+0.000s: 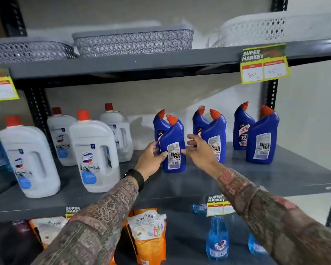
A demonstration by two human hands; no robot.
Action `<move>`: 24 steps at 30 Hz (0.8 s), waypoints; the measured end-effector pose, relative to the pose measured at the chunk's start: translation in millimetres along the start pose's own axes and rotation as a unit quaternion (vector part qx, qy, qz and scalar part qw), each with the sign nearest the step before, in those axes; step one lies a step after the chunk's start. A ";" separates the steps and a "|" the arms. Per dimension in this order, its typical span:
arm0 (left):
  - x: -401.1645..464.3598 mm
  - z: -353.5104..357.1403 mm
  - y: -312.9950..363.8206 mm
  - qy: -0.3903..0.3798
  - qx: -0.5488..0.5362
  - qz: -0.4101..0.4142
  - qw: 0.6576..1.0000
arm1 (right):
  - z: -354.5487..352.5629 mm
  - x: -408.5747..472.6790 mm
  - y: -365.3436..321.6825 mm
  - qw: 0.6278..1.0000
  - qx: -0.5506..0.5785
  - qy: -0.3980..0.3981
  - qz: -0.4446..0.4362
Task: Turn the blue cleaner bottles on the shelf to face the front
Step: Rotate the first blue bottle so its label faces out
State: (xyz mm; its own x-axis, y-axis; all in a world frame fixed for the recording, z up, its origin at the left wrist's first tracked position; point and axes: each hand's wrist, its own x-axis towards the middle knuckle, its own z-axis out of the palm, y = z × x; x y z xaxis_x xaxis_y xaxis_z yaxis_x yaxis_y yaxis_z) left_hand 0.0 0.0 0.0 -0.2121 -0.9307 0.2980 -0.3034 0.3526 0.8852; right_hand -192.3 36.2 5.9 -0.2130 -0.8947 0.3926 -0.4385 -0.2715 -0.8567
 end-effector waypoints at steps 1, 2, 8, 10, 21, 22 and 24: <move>2.7 2.3 -1.0 0.000 -0.015 -0.004 1.000 | 0.1 3.9 -1.0 1.000 0.003 -0.013 -0.002; 4.9 3.8 0.3 -0.003 -0.018 -0.007 1.000 | -0.2 7.7 -1.4 1.000 0.002 -0.026 -0.007; 13.3 16.4 -16.6 0.015 -0.062 0.005 0.998 | 4.9 22.5 6.7 0.998 0.033 -0.055 -0.022; 14.4 18.2 -20.5 0.025 -0.072 0.008 0.997 | 5.1 24.9 8.0 0.998 0.030 -0.048 -0.028; 0.3 28.9 12.2 0.101 0.041 0.110 0.988 | -7.3 37.3 -13.2 0.992 -0.009 0.099 -0.074; -4.4 35.3 12.1 0.070 0.042 0.115 0.990 | -7.0 35.2 -14.1 0.991 -0.013 0.108 -0.080; -7.7 44.9 13.6 0.052 0.033 0.123 0.990 | -4.1 29.1 -16.2 0.990 -0.018 0.110 -0.087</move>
State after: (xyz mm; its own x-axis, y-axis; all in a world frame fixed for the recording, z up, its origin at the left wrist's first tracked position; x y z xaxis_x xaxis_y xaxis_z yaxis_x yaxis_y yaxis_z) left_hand -44.2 16.3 -6.3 -0.1917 -0.8196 0.5399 -0.3154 0.5724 0.7569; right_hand -194.9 16.0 32.6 -0.3150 -0.7354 0.5999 -0.5159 -0.3979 -0.7586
